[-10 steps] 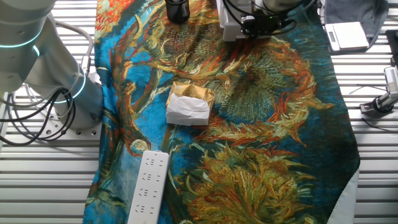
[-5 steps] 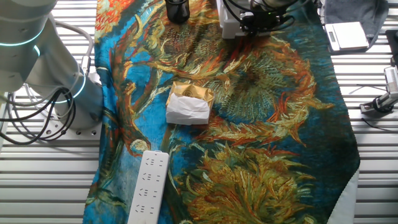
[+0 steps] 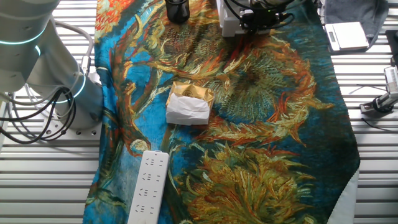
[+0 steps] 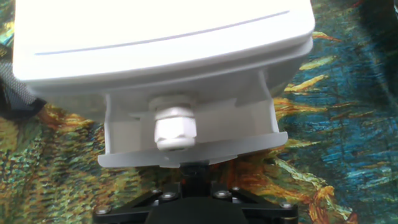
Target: Grasp the handle and close the drawer
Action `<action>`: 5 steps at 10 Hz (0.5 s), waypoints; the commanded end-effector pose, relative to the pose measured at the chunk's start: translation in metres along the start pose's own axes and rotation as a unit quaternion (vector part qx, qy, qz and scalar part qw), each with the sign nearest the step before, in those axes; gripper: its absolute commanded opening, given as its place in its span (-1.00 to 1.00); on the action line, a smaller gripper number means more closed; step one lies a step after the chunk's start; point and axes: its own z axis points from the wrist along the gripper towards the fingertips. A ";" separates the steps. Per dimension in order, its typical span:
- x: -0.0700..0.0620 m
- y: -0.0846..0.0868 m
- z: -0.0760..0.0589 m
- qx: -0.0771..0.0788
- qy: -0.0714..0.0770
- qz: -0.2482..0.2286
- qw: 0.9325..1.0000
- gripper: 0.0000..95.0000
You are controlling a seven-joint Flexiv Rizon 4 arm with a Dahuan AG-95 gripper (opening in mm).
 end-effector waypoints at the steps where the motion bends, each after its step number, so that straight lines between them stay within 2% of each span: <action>1: 0.000 0.000 0.000 0.001 -0.003 -0.001 1.000 -1.00; 5: -0.004 0.000 0.000 0.003 -0.012 0.000 1.000 -1.00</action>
